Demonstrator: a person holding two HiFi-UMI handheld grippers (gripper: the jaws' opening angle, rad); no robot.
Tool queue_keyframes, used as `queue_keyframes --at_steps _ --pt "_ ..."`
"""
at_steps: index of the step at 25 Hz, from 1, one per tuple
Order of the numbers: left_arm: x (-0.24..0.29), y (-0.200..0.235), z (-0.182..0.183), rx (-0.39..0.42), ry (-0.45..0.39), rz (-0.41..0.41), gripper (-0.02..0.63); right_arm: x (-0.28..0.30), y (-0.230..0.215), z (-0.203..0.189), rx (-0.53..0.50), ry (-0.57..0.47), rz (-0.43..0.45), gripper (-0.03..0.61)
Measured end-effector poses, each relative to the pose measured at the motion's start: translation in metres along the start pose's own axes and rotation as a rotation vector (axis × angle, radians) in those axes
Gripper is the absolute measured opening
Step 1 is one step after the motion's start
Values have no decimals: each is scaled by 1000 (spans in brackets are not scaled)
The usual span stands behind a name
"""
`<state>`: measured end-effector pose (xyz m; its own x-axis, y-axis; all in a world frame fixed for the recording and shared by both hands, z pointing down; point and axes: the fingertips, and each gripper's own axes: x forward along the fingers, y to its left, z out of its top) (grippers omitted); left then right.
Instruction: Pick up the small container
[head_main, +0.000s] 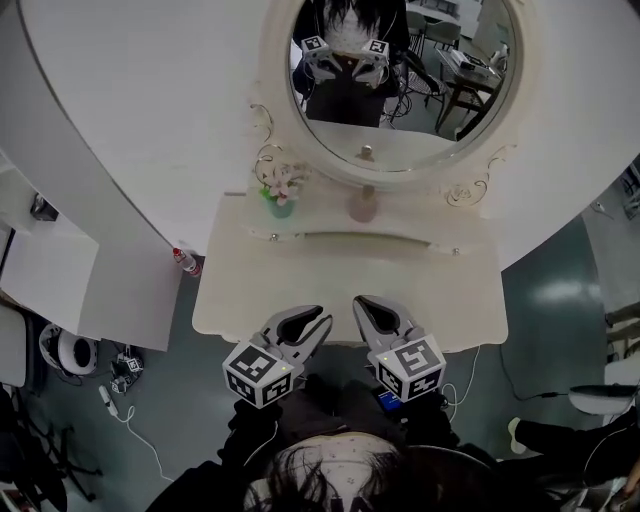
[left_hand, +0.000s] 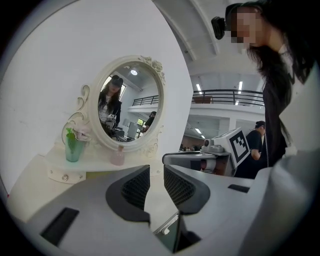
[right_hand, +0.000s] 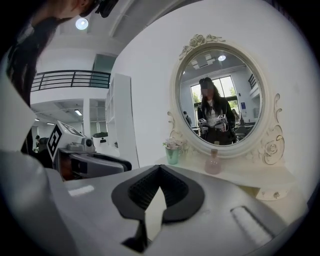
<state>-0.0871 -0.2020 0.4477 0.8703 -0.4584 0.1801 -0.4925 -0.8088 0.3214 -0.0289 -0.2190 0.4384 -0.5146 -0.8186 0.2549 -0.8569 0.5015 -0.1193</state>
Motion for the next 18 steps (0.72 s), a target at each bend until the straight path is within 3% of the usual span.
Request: queue_keyframes --at_steps 9,18 --pt "19 5 -1 -24 12 -16 81 4 -38 10 -19 -1 -48 9" --pt "45 24 12 -23 -3 46 81 30 -93 23 -45 -4 -38 9"
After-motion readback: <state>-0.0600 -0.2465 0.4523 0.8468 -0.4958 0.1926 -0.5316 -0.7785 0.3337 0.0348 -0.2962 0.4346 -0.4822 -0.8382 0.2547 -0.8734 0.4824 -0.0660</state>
